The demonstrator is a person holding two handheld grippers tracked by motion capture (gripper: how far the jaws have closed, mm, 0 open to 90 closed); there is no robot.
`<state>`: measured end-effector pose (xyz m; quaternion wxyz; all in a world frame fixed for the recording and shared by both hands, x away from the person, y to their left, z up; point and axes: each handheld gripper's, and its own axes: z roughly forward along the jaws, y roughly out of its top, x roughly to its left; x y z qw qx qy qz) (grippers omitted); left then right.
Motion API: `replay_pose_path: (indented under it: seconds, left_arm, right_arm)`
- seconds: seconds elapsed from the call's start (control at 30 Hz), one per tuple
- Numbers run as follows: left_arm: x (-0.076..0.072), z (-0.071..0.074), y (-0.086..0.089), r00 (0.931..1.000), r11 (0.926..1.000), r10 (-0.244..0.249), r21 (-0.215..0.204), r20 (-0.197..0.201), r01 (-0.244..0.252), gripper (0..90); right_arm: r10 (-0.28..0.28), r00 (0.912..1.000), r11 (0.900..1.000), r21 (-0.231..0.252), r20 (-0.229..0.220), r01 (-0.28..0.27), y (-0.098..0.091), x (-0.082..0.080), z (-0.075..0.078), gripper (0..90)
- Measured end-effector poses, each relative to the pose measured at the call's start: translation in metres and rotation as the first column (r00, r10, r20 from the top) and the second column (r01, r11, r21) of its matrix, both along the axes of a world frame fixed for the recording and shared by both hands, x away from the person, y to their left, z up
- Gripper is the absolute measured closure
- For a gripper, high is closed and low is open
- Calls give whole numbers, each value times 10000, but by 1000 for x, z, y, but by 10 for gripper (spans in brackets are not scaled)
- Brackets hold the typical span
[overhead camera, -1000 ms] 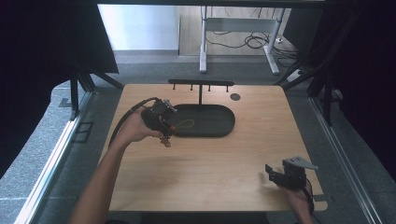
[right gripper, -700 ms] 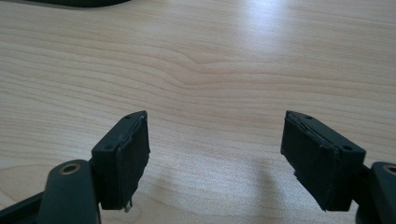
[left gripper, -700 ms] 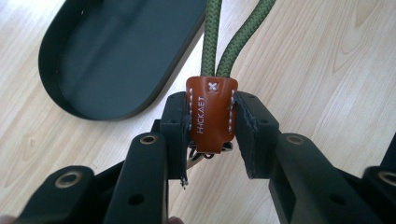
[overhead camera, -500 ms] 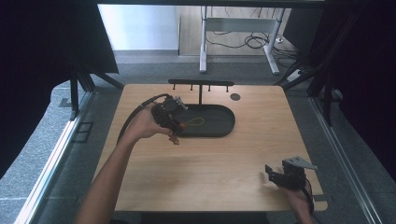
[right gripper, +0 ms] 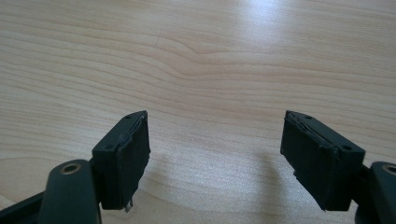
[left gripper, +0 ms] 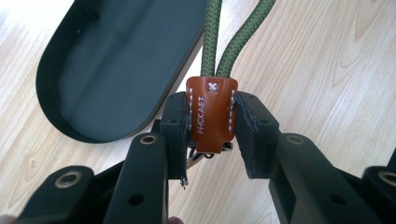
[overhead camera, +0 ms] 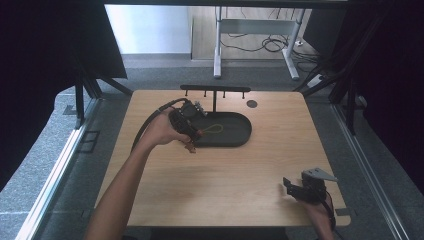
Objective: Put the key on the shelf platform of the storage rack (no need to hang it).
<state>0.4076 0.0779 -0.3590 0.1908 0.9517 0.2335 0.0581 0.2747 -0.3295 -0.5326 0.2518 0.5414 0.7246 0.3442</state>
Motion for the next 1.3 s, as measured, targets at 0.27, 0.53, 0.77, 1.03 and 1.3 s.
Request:
replay_pose_path:
  seconds: [0.27,0.53,0.77,1.03,1.3]
  left_arm:
    - [2,-1,-3,10000,10000,13,6,-59,-13,667]
    - [7,-4,-5,9998,10000,6,53,-199,-5,666]
    - [9,-4,-5,9997,10000,26,66,-241,-25,666]
    - [10,-5,-5,9997,9999,29,113,-245,-26,666]
    - [12,-7,-5,9995,9998,62,186,-298,-57,666]
  right_arm:
    - [3,10000,10000,-25,-71,-4,1,0,-1,245]
    - [95,9999,9998,-181,-104,-97,2,2,-4,246]
    - [104,9998,9997,-205,-161,-107,4,2,-5,246]
    - [193,9995,9993,-330,-261,-202,6,2,-7,246]
    - [200,9994,9990,-385,-299,-212,7,3,-7,246]
